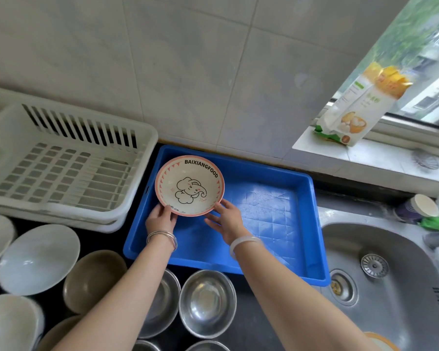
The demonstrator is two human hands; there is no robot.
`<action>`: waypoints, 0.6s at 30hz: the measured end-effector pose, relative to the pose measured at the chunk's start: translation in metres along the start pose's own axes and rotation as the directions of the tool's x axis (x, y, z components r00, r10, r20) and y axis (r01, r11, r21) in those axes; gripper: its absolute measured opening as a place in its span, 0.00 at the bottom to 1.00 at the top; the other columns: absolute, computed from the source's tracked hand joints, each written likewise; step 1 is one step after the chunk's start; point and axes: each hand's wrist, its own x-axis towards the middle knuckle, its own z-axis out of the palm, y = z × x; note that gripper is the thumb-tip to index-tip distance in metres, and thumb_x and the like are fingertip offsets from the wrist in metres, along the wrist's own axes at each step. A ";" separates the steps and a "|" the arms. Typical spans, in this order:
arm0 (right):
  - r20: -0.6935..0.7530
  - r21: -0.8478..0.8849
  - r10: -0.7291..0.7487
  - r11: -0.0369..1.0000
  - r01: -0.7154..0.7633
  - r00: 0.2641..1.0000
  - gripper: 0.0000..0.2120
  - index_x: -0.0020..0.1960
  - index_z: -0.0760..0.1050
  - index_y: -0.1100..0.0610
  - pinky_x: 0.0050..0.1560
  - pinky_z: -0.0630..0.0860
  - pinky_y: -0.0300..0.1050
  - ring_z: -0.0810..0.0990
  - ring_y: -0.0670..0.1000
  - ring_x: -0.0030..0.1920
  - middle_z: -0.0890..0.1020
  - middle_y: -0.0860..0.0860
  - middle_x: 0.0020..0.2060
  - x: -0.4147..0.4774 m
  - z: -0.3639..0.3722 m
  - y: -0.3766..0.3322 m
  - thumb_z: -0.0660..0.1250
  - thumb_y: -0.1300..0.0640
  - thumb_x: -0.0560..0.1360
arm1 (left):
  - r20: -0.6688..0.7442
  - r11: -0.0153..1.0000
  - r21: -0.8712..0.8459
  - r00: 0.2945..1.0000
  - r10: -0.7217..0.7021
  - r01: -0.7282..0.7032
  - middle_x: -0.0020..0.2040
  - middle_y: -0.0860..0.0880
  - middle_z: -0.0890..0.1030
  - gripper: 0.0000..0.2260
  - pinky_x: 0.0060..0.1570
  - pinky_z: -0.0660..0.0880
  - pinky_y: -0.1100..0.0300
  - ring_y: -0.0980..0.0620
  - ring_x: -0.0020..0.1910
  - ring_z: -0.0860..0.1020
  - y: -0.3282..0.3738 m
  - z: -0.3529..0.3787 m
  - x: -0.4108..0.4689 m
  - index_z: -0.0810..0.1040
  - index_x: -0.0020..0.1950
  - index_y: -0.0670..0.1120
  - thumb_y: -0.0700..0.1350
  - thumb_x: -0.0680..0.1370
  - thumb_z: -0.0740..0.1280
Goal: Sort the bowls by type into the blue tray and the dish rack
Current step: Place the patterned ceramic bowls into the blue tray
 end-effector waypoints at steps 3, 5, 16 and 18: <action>0.024 -0.076 -0.026 0.997 0.028 0.999 0.11 0.62 0.72 0.56 0.49 0.79 0.45 0.80 0.58 0.54 0.79 0.57 0.60 -0.010 -0.009 0.000 0.61 0.57 0.79 | 0.001 1.000 0.008 1.000 0.028 -0.028 0.64 0.40 0.75 0.17 0.58 0.71 0.58 0.46 0.61 0.74 -0.005 0.001 -0.014 0.70 0.67 0.38 0.33 0.77 0.61; 0.019 -0.113 -0.059 0.992 0.061 0.998 0.12 0.62 0.72 0.57 0.53 0.78 0.48 0.80 0.59 0.55 0.79 0.57 0.57 -0.019 -0.019 0.001 0.58 0.59 0.80 | 0.002 1.000 0.018 1.000 0.021 -0.021 0.65 0.40 0.74 0.19 0.57 0.71 0.60 0.44 0.63 0.74 -0.008 0.001 -0.026 0.68 0.69 0.37 0.33 0.77 0.60; -0.037 -0.356 -0.271 0.903 0.240 0.962 0.08 0.50 0.75 0.52 0.39 0.74 0.39 0.78 0.46 0.38 0.81 0.52 0.44 -0.104 -0.146 0.017 0.57 0.59 0.80 | 0.319 0.955 0.292 0.936 -0.146 0.050 0.61 0.37 0.74 0.17 0.57 0.71 0.58 0.45 0.57 0.74 -0.070 0.035 -0.156 0.68 0.67 0.33 0.33 0.79 0.59; -0.108 -0.437 -0.333 0.862 0.256 0.937 0.08 0.49 0.76 0.51 0.38 0.74 0.38 0.79 0.47 0.38 0.82 0.50 0.42 -0.127 -0.183 0.023 0.59 0.59 0.79 | 0.394 0.903 0.429 0.892 -0.223 0.036 0.56 0.42 0.74 0.15 0.53 0.73 0.62 0.47 0.52 0.74 -0.095 0.045 -0.186 0.70 0.66 0.34 0.34 0.79 0.59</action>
